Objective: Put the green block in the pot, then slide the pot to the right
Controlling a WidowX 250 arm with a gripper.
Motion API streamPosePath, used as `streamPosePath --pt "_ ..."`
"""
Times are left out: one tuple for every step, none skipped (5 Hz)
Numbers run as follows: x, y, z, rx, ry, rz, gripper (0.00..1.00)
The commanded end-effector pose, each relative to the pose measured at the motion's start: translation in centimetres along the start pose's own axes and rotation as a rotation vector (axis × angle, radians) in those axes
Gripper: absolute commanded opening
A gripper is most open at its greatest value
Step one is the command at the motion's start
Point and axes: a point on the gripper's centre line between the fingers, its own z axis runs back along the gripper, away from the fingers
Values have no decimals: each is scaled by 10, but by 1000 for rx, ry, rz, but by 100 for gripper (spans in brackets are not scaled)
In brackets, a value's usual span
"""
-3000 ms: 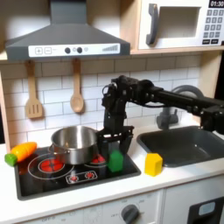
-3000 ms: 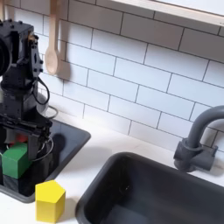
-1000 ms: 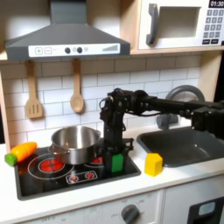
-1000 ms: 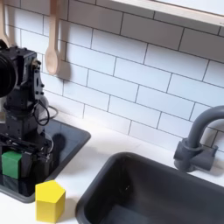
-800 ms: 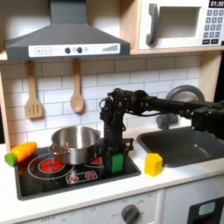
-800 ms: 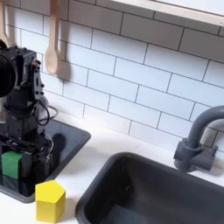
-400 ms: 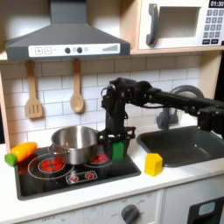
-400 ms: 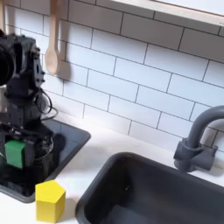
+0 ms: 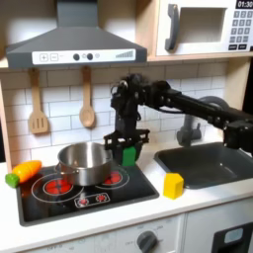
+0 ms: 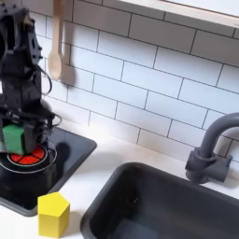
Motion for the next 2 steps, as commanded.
streamPosePath --pt "21 10 22 17 -74 28 0" --pt "33 22 29 27 -111 65 0"
